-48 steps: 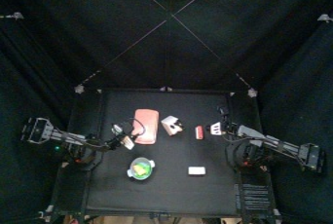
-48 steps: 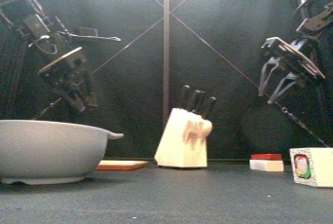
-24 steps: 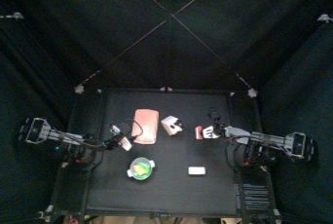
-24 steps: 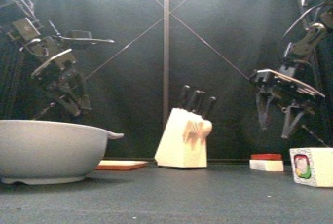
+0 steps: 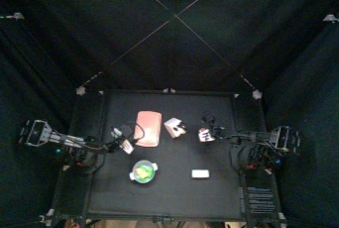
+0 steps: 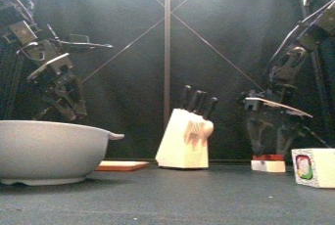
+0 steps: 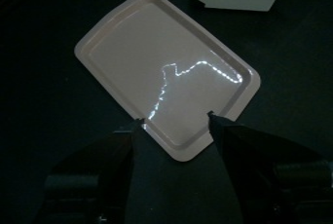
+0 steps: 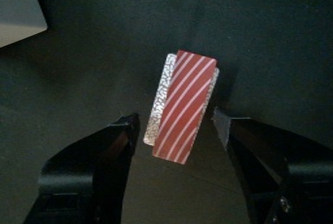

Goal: Grab salmon sushi

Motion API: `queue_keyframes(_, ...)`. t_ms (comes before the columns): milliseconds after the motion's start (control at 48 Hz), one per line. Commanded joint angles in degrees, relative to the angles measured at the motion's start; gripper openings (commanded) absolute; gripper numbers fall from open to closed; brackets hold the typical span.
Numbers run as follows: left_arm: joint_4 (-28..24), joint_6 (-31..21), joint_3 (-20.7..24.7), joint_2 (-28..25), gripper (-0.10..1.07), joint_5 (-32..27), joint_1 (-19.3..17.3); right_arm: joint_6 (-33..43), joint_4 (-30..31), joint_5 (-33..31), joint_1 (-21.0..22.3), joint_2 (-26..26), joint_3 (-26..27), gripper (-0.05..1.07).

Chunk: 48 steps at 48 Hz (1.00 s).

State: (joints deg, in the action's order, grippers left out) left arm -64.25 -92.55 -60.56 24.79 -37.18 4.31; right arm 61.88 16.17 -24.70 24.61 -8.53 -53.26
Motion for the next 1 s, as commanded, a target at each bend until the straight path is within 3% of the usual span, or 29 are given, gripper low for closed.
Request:
queue_keyframes(0,-0.2,-0.2,0.3,0.0,0.91,0.0,-0.2,0.1,0.2,0.0,0.4,0.4,1.5,0.93)
queue_keyframes(146,-0.2,-0.2,0.1,0.5,0.91,0.0,-0.2,0.0,0.3,-0.9,0.5,2.3,1.8,0.92)
queue_keyframes(312,-0.1,-0.2,0.0,0.5,0.91,0.0,-0.2,0.0,0.7,-1.8,0.9,2.9,2.0,0.83)
queue_keyframes(604,-0.1,-0.2,0.0,0.5,0.91,0.0,-0.2,-0.1,0.9,-4.9,1.0,-2.1,3.7,0.61)
queue_keyframes(979,0.0,-0.2,0.0,0.5,0.91,0.0,-0.2,-0.4,0.4,-6.7,0.6,-5.8,4.2,0.61)
